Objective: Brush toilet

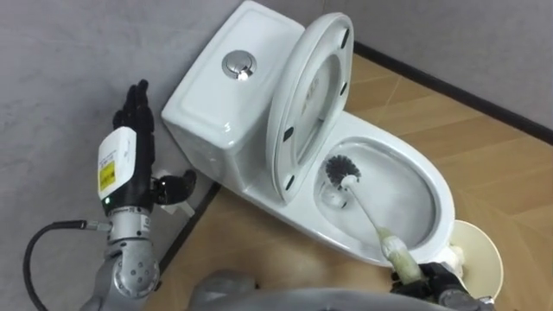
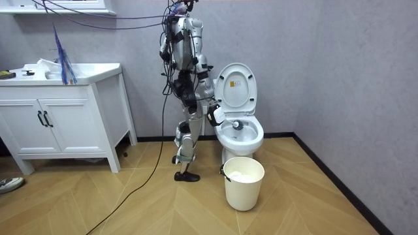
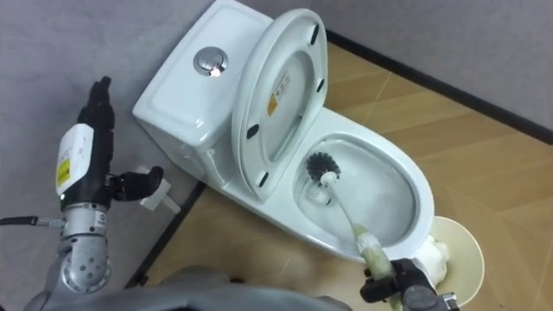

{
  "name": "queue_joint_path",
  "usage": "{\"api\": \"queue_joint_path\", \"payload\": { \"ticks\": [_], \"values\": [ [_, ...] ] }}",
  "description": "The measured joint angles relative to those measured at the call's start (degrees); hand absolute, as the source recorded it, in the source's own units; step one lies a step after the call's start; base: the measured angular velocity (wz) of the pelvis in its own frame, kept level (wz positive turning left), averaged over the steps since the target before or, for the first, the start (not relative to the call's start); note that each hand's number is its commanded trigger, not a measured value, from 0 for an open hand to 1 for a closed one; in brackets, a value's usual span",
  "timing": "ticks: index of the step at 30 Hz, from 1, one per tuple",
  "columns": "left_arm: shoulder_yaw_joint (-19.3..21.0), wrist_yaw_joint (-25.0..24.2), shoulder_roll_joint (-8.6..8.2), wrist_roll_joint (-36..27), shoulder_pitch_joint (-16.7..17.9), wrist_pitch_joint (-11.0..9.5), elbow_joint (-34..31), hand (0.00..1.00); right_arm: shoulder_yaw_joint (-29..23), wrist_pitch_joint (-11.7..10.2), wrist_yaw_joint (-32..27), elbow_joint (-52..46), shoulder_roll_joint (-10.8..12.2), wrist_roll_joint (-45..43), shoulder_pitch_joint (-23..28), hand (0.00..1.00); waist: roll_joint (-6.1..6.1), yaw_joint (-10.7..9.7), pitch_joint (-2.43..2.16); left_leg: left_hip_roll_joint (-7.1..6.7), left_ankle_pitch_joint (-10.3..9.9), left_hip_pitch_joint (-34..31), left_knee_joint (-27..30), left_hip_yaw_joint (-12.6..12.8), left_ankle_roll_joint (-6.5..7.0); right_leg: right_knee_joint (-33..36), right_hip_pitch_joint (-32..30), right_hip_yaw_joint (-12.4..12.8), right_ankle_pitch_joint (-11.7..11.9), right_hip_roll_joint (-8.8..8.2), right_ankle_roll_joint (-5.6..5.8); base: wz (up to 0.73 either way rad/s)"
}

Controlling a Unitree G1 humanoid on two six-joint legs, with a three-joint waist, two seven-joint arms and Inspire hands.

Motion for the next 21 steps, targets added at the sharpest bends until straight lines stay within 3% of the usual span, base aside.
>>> {"api": "queue_joint_path", "payload": {
  "ticks": [2,5,8,12,16,19,21],
  "values": [
    [-0.38,0.0,0.15,0.91,0.03,0.21,0.91,0.0,-0.06,0.0,0.04,-0.01,-0.1,-1.33,0.07,1.0,0.02,-0.87,0.07,0.04,0.09,-0.21,0.04,0.01,-0.03,0.28,-0.32,0.05,0.0,-0.02,0.0,0.0],
    [-1.24,0.02,1.72,2.44,0.01,0.35,1.33,0.0,-0.07,0.16,0.14,-0.14,-0.81,-4.16,0.21,1.0,0.03,-2.04,0.02,0.07,0.39,-1.48,-0.04,0.25,-0.03,0.48,-1.75,0.17,0.01,-0.04,-0.03,-0.03],
    [-1.28,0.77,2.39,3.74,-0.49,0.57,2.84,0.0,-0.1,1.42,0.47,0.33,-1.1,-6.79,0.36,1.0,0.08,-3.08,-0.01,0.08,0.63,-2.0,-0.33,0.36,-0.05,0.55,-2.42,0.31,0.1,-0.04,-0.18,-0.01],
    [-2.27,1.71,2.46,6.39,-4.95,2.2,9.24,0.0,-0.09,2.58,0.13,1.57,-1.59,-11.9,-0.71,1.0,0.52,-3.62,-0.09,0.05,0.68,-3.82,0.44,1.06,-0.09,1.75,-4.71,1.2,0.14,-0.05,-0.25,-0.05],
    [-4.8,2.21,2.67,6.65,-9.9,2.4,14.82,0.0,0.43,2.65,-0.98,1.5,-3.39,-17.36,-4.39,1.0,1.0,-3.84,0.14,0.08,0.94,-7.39,2.04,1.37,0.15,4.11,-8.89,1.97,0.04,-0.73,-0.48,-0.11],
    [-5.85,3.44,2.9,6.8,-12.54,2.46,16.71,0.0,3.31,3.12,-1.64,1.15,-5.35,-22.21,-7.85,1.0,0.55,-2.66,0.65,0.13,1.0,-9.88,3.49,2.54,0.26,6.91,-12.35,2.55,-0.07,-1.4,-0.61,-0.14],
    [-7.63,4.33,4.28,7.89,-16.68,2.02,19.38,0.0,5.05,3.45,-3.14,0.85,-7.44,-27.26,-11.34,1.0,0.32,-1.08,1.16,0.1,0.99,-13.48,5.61,2.48,0.27,8.75,-15.71,2.96,-0.17,-1.65,-0.84,-0.02]
  ]
}}
